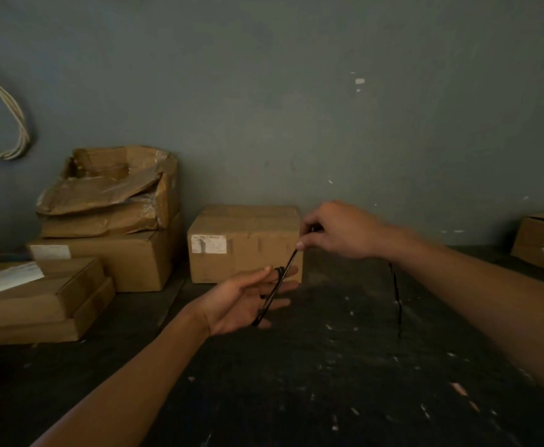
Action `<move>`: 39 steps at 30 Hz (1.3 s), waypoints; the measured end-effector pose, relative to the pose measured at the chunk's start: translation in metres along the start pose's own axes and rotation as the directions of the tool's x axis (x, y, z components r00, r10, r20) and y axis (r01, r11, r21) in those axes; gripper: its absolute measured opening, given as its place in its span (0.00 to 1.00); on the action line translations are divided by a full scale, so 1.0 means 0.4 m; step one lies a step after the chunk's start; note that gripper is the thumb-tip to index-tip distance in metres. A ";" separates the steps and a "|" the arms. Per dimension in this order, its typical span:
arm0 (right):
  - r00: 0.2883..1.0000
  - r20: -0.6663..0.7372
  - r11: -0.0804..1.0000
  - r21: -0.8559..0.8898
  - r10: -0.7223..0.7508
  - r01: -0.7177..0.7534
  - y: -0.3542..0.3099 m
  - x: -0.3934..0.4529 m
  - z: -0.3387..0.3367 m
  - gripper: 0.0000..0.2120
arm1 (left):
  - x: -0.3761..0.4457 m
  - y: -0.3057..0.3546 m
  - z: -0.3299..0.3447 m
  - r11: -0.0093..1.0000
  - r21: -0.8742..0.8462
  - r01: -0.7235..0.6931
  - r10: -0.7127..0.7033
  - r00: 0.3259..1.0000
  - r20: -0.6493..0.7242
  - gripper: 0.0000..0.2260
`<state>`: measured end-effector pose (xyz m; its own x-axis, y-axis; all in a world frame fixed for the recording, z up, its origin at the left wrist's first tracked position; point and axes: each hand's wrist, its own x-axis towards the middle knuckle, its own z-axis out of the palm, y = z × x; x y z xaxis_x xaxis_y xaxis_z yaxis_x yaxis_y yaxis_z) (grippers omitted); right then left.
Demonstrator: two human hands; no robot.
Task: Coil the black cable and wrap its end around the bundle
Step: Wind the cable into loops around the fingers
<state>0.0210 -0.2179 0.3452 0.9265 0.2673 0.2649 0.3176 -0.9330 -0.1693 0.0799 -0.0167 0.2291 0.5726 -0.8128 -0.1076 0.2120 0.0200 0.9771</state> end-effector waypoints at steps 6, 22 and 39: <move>0.997 -0.078 1.000 -0.009 -0.002 0.001 0.058 0.017 0.011 0.10 | -0.004 0.003 0.034 0.999 0.050 0.012 -0.017 0.994 0.111 0.20; 0.948 0.232 0.517 0.797 0.217 -0.314 0.034 -0.079 0.376 0.11 | -0.008 0.128 0.059 0.909 -0.314 -0.273 0.318 0.942 0.103 0.19; 0.988 0.141 0.873 0.474 0.056 -0.117 -0.136 -0.110 0.278 0.09 | 0.012 0.055 -0.070 0.858 -0.336 -0.388 0.286 0.905 -0.315 0.21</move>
<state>-0.0147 -0.1523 0.2370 0.9621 0.2457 0.1181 0.2640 -0.7313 -0.6289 0.1093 -0.0039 0.2449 0.8282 -0.5464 0.1246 0.2254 0.5284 0.8185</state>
